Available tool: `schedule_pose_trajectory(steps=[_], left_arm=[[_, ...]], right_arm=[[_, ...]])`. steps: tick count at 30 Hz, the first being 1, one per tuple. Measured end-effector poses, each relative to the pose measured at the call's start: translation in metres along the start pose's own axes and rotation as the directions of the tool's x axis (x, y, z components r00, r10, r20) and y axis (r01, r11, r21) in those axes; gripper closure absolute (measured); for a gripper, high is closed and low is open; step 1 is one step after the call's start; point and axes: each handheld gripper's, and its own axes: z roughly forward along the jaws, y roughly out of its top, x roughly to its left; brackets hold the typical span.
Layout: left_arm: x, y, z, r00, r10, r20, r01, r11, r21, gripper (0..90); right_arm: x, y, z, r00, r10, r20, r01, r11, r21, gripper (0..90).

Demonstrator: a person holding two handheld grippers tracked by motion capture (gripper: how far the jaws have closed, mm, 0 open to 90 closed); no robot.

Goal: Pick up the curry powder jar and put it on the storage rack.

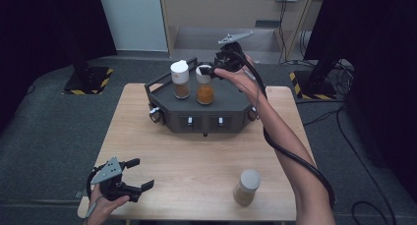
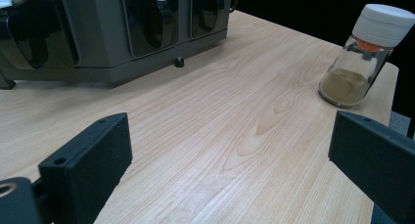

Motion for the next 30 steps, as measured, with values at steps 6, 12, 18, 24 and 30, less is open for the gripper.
schedule_pose_trajectory(steps=[6,12,18,24,30], left_arm=[[0.000,0.000,0.000,1.0000,-0.003,-0.001,0.003,1.0000,0.000,1.5],[0.000,0.000,0.001,1.0000,-0.004,-0.001,0.004,1.0000,0.001,1.5],[0.000,0.000,0.001,1.0000,-0.005,-0.001,0.005,1.0000,0.003,1.5],[0.000,0.000,0.001,1.0000,-0.006,-0.001,0.006,1.0000,0.003,1.5],[0.000,0.000,0.001,1.0000,-0.006,-0.001,0.006,1.0000,0.004,1.5]], right_arm=[[-0.004,-0.004,-0.023,0.9997,-0.007,-0.023,0.006,1.000,-0.023,3.7],[-0.005,-0.008,-0.046,0.9985,-0.023,-0.050,0.022,0.999,-0.032,4.2],[0.001,-0.014,-0.066,0.9968,-0.048,-0.063,0.046,0.998,-0.044,4.6],[0.009,-0.028,-0.089,0.9944,-0.066,-0.083,0.061,0.996,-0.066,5.0],[0.014,-0.051,-0.110,0.9935,-0.066,-0.093,0.057,0.994,-0.091,5.2]])
